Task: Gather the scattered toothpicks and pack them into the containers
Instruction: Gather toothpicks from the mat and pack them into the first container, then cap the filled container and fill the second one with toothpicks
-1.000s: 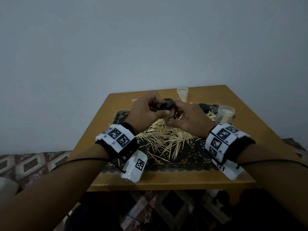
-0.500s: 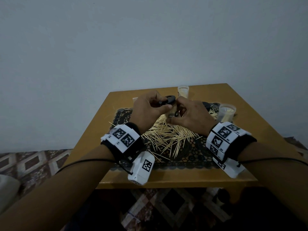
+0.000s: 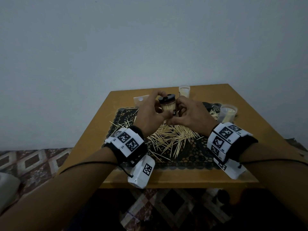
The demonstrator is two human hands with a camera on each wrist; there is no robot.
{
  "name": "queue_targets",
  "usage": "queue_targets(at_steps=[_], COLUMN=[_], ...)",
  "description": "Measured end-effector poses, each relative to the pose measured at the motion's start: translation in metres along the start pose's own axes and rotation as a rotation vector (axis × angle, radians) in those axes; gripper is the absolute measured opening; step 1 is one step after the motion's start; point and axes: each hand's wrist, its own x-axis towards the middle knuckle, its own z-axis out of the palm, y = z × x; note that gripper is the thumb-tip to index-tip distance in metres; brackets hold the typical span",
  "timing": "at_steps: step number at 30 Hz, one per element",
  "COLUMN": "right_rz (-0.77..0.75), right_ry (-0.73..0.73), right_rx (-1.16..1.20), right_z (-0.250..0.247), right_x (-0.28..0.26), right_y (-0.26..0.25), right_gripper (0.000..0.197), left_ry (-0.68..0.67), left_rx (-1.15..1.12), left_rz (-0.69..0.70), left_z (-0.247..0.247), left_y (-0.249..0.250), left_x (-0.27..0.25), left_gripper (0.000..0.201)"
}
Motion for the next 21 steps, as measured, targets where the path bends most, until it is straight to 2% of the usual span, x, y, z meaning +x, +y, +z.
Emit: queue_targets(at_steps=[3, 11, 15, 21], right_rz=[0.015, 0.064, 0.085, 0.106], right_ry=[-0.048, -0.086, -0.061, -0.049], right_rx=[-0.058, -0.169, -0.177, -0.165], right_z=[0.002, 0.002, 0.003, 0.001], right_x=[0.0, 0.002, 0.003, 0.002], right_y=[-0.001, 0.01, 0.012, 0.01], right_gripper=[0.064, 0.042, 0.037, 0.034], left_ry=[0.008, 0.149, 0.155, 0.176], left_rx=[0.067, 0.434, 0.583, 0.643], left_rz=[-0.008, -0.129, -0.209, -0.333], left_z=[-0.021, -0.106, -0.123, -0.128], left_y=[-0.004, -0.059, -0.092, -0.118], left_x=[0.005, 0.035, 0.049, 0.065], left_gripper=[0.044, 0.041, 0.039, 0.038])
